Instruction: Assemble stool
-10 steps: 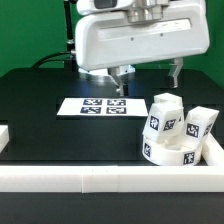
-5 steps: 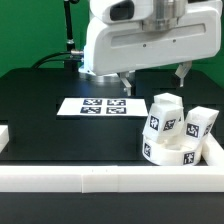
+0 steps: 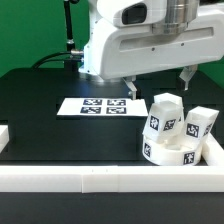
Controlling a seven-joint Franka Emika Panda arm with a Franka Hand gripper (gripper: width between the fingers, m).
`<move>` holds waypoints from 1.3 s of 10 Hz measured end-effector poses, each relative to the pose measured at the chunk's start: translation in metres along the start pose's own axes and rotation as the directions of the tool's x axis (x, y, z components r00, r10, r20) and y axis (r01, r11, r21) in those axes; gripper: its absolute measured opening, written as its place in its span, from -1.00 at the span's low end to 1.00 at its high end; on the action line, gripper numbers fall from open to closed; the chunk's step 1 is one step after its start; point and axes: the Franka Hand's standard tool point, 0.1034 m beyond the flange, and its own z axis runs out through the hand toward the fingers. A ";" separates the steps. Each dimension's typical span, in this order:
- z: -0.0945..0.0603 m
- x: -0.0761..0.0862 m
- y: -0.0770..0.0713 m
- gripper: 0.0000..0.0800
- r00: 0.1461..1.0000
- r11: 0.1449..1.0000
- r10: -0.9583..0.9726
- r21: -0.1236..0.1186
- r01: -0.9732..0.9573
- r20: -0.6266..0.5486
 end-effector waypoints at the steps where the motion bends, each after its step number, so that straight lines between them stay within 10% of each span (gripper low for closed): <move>1: 0.000 0.000 0.000 0.62 1.000 1.000 0.001 0.000 -0.001 0.000; 11: 0.031 0.010 0.003 0.60 0.999 0.999 -0.020 -0.047 0.018 -0.029; 12: 0.034 0.009 0.002 0.06 0.999 0.999 -0.021 -0.048 0.020 -0.029; 13: 0.034 0.009 0.003 0.06 0.999 0.999 -0.019 -0.048 0.018 -0.030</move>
Offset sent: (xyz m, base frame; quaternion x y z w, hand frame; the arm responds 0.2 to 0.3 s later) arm 0.0149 0.0175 -0.0184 -0.0204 0.0193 -0.0731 0.9969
